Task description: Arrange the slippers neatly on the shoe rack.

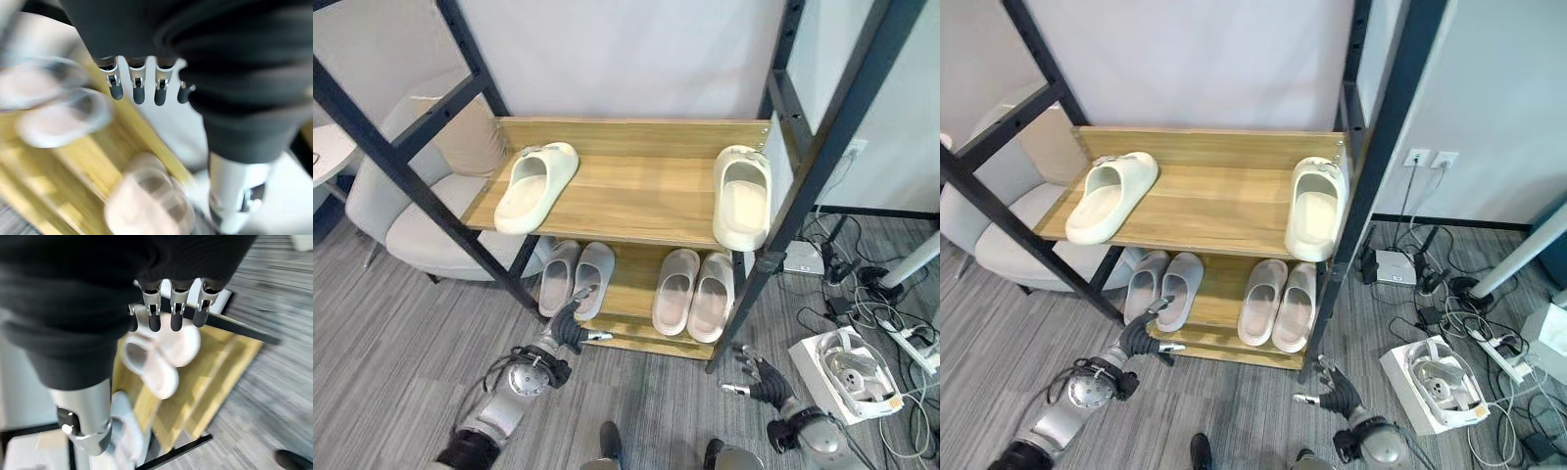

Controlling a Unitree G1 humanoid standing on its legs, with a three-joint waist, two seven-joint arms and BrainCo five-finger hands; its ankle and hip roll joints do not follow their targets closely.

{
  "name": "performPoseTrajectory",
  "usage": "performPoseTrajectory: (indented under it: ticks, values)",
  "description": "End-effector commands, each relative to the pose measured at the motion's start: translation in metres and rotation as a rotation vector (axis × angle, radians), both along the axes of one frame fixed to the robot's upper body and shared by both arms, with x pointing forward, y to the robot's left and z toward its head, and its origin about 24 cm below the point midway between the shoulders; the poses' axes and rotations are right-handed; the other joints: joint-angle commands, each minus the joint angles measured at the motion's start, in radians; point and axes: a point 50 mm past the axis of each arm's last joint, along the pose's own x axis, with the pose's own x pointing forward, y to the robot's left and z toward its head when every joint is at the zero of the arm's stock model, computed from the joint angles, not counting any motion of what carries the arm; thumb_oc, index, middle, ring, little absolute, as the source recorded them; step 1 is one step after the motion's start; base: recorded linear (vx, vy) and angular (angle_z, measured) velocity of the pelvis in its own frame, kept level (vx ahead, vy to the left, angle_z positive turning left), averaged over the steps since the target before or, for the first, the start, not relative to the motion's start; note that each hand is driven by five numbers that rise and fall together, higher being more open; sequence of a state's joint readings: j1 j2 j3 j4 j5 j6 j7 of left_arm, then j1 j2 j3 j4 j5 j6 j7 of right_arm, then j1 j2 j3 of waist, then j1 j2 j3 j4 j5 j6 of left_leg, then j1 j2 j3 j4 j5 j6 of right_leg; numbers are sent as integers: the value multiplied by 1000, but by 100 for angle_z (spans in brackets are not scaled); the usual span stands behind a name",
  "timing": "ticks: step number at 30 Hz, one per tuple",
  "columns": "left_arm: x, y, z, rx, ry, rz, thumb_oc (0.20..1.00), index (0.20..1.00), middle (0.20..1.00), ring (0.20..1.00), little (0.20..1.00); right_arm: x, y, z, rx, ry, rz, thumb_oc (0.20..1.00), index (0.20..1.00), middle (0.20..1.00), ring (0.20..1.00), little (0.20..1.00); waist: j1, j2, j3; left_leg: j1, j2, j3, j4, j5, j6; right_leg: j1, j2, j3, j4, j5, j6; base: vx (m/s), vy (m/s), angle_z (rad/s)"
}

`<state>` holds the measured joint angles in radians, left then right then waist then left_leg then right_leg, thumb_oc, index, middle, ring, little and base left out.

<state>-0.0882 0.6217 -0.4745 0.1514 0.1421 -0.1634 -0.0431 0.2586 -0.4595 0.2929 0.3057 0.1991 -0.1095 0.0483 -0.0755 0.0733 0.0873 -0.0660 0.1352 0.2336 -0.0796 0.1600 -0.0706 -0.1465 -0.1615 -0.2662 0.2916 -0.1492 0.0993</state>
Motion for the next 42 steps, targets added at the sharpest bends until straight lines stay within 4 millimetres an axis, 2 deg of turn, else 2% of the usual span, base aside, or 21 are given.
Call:
performPoseTrajectory:
  ticks: [1,2,3,4,5,6,9,11,12,13,15,16,17,19,20,21,24,25,31,34,42]
  values:
    - [9,-38,51,-19,-124,-370,1000,1000,1000,1000,1000,34,22,21,122,-137,50,1000,1000,1000,1000,1000,-10,-58,63,123,-24,36,-8,-146,-35,173,-27,-19,-328,145,103,28,1,-16]
    - [9,-38,52,-18,-122,-373,1000,1000,1000,1000,1000,35,22,21,124,-138,49,1000,1000,1000,1000,1000,-7,-60,62,123,-24,37,-8,-146,-35,172,-27,-18,-328,145,103,36,-3,-29]
    - [5,-51,65,-38,-137,-472,1000,1000,1000,1000,1000,33,23,18,120,-123,55,1000,1000,1000,1000,1000,-12,-56,60,126,-23,43,-8,-148,-36,173,-26,-12,-328,145,104,12,-19,-29]
    - [2,-68,82,-169,-126,-550,1000,1000,1000,1000,1000,31,26,12,116,-99,57,1000,1000,1000,1000,1000,-21,-52,59,127,-23,47,-8,-148,-35,172,-25,-8,-328,145,105,11,-19,-23]
    - [2,-68,82,-170,-125,-551,1000,1000,1000,1000,1000,31,26,12,116,-100,56,1000,1000,1000,1000,1000,-20,-52,58,126,-23,47,-8,-147,-35,170,-25,-7,-328,145,105,15,-27,-12]
    - [0,-83,102,-328,-128,-600,1000,1000,1000,1000,1000,31,28,8,102,-87,53,1000,1000,1000,1000,1000,-28,-51,54,124,-22,49,-8,-147,-35,169,-24,-2,-331,147,104,16,-21,-15]
    - [4,-91,124,-530,-148,-592,1000,1000,1000,1000,1000,31,32,6,107,-82,44,1000,1000,1000,1000,1000,-31,-53,52,124,-20,50,-8,-145,-34,166,-22,2,-333,148,102,12,-16,-10]
    - [12,-92,149,-755,-217,-535,1000,1000,1000,1000,1000,30,37,7,131,-88,34,1000,1000,1000,1000,1000,-33,-60,49,123,-19,47,-8,-146,-34,169,-19,2,-338,148,99,0,0,0]
    - [12,-92,149,-757,-218,-535,1000,1000,1000,1000,1000,30,36,7,130,-88,34,1000,1000,1000,1000,1000,-34,-58,50,123,-19,47,-8,-146,-34,169,-19,1,-339,148,99,0,0,0]
    - [19,-83,169,-866,-336,-459,1000,1000,1000,1000,1000,29,39,8,145,-92,26,1000,1000,1000,1000,1000,-29,-68,45,123,-19,43,-8,-147,-34,175,-18,-2,-343,148,96,0,0,0]
    - [21,-80,174,-904,-374,-421,1000,1000,1000,1000,1000,29,40,8,148,-92,24,1000,1000,1000,1000,1000,-29,-70,44,125,-19,40,-8,-148,-35,179,-18,-5,-345,148,96,17,0,1]
    - [30,-65,196,-898,-554,-310,1000,1000,1000,1000,1000,30,42,7,158,-90,12,1000,1000,1000,1000,1000,-24,-79,43,132,-20,36,-8,-156,-37,189,-18,-10,-346,143,95,66,12,4]
    - [39,-42,216,-781,-800,-136,1000,1000,1000,1000,1000,32,47,5,158,-85,25,1000,1000,1000,1000,1000,-22,-90,37,136,-21,37,-8,-161,-39,196,-19,-12,-350,144,97,83,21,9]
    - [48,-21,225,-597,-970,24,1000,1000,1000,1000,1000,34,50,5,162,-90,36,1000,1000,1000,1000,1000,-18,-95,33,140,-23,39,-8,-166,-39,199,-21,-9,-353,146,100,54,27,10]
    - [50,-16,227,-545,-1014,62,1000,1000,1000,1000,1000,34,51,5,162,-91,37,1000,1000,1000,1000,1000,-17,-96,30,136,-24,40,-8,-163,-38,195,-22,-9,-354,150,100,69,45,2]
    - [58,5,234,-325,-1117,172,1000,1000,1000,1000,1000,36,51,4,162,-93,39,1000,1000,1000,1000,1000,-14,-97,27,143,-27,43,-8,-172,-37,199,-26,-8,-354,150,105,50,47,2]
    - [63,22,241,-190,-1180,246,1000,1000,1000,1000,1000,36,51,4,165,-97,39,1000,1000,1000,1000,1000,-12,-99,24,137,-31,46,-8,-170,-35,192,-31,-9,-356,159,110,28,34,0]
    - [68,41,250,-46,-1228,321,1000,1000,1000,1000,1000,35,49,4,161,-94,43,1000,1000,1000,1000,1000,-11,-96,25,137,-36,48,-8,-171,-34,190,-36,-9,-353,162,116,19,57,0]
    - [73,92,261,332,-1260,491,1000,1000,1000,1000,1000,32,44,4,147,-93,56,1000,1000,1000,1000,1000,-5,-93,23,130,-52,60,-8,-176,-28,173,-51,-4,-351,177,131,11,59,-7]
    - [71,113,255,474,-1209,549,1000,1000,1000,1000,1000,30,42,5,145,-97,50,1000,1000,1000,1000,1000,-1,-91,23,128,-58,65,-8,-178,-25,169,-58,-2,-353,183,136,9,38,-3]
    - [76,130,224,550,-1050,595,1000,1000,1000,1000,1000,21,38,1,121,-75,39,1000,1000,1000,1000,1000,-8,-89,26,123,-66,72,-8,-179,-20,160,-65,1,-357,193,141,1,18,-2]
